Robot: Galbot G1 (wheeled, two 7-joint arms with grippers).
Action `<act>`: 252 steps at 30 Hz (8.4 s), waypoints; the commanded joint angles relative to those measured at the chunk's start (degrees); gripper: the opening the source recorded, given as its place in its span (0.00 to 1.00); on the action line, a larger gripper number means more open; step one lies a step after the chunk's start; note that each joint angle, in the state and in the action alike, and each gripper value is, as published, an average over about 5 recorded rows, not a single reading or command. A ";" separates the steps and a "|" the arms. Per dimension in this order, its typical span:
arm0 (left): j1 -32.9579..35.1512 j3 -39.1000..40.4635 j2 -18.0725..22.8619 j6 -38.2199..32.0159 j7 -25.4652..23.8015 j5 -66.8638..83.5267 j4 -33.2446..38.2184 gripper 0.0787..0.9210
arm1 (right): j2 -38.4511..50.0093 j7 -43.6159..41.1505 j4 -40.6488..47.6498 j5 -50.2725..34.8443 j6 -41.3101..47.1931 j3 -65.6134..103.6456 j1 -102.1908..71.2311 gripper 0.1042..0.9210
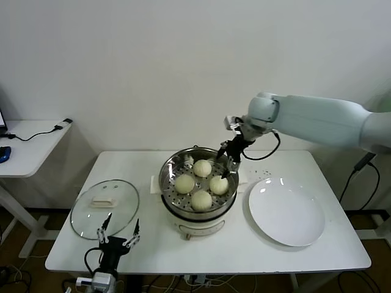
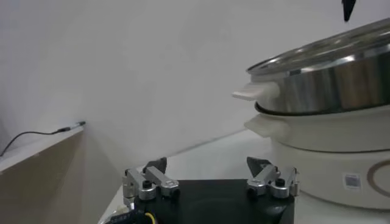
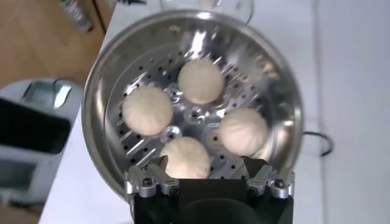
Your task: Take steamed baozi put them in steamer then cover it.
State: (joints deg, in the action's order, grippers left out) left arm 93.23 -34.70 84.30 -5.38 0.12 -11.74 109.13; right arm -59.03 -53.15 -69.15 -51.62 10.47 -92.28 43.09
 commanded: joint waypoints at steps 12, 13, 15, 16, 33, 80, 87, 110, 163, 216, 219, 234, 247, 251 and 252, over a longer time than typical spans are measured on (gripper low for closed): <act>-0.53 -1.59 1.65 0.59 -0.18 -2.41 1.90 0.88 | 31.30 38.59 -16.98 1.06 -23.84 58.79 -52.05 0.88; -0.55 -1.72 1.77 0.71 -0.18 -3.06 2.14 0.88 | 31.33 39.70 -17.71 1.49 -24.08 62.74 -56.24 0.88; -0.49 -1.88 2.00 0.91 -0.16 -4.22 2.63 0.88 | 31.09 41.62 -19.20 2.48 -24.59 70.49 -63.93 0.88; -0.43 -1.93 2.18 1.05 -0.14 -4.66 2.90 0.88 | 30.80 42.47 -19.95 3.09 -24.89 74.37 -67.81 0.88; -1.85 -6.15 0.96 0.50 -0.04 -35.40 4.47 0.88 | 13.61 43.67 -27.91 12.24 -21.68 118.87 -110.29 0.88; -30.30 -8.59 -6.42 -0.14 10.75 -78.09 -35.53 0.88 | -4.10 37.75 -24.56 26.68 -23.74 130.78 -123.31 0.88; -31.92 -8.32 -6.99 -0.18 10.82 -75.59 -36.90 0.88 | -4.82 36.25 -24.01 28.38 -24.29 130.11 -123.14 0.88; -32.08 -7.73 -7.55 -2.58 10.18 -69.42 -37.36 0.31 | -6.67 34.34 -21.19 31.55 -27.15 130.79 -122.71 0.88; -41.04 43.50 -5.99 50.19 -22.34 -79.65 2.55 0.08 | -5.61 36.35 -13.60 35.79 -28.32 131.52 -116.98 0.88; -40.12 42.68 4.72 49.82 -15.11 -81.33 -13.94 0.08 | -5.73 34.96 -11.40 35.94 -30.63 134.08 -117.66 0.88; -40.19 42.82 4.81 49.81 -15.06 -81.35 -14.08 0.08 | -5.81 34.93 -11.30 35.98 -30.72 134.13 -117.66 0.88; -39.00 43.08 2.64 47.38 -18.02 -83.94 -9.90 0.16 | -5.80 34.72 -10.98 36.00 -30.89 134.87 -117.61 0.88; -34.42 44.21 -5.78 49.19 -18.83 -74.53 5.32 0.60 | -5.92 35.27 -11.28 36.90 -29.41 134.90 -117.57 0.88; -31.34 42.02 -10.10 47.83 -15.33 -66.46 10.20 0.73 | -5.96 36.54 -12.96 37.76 -27.07 134.91 -118.04 0.88; -30.47 41.13 -11.13 46.94 -13.86 -64.01 11.21 0.77 | -5.93 36.93 -13.53 37.84 -26.45 134.89 -118.23 0.88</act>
State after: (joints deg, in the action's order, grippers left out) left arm 57.15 9.19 82.00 42.20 -18.10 -89.77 107.63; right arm -64.96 -17.88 -80.53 -14.82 -18.97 42.64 -74.66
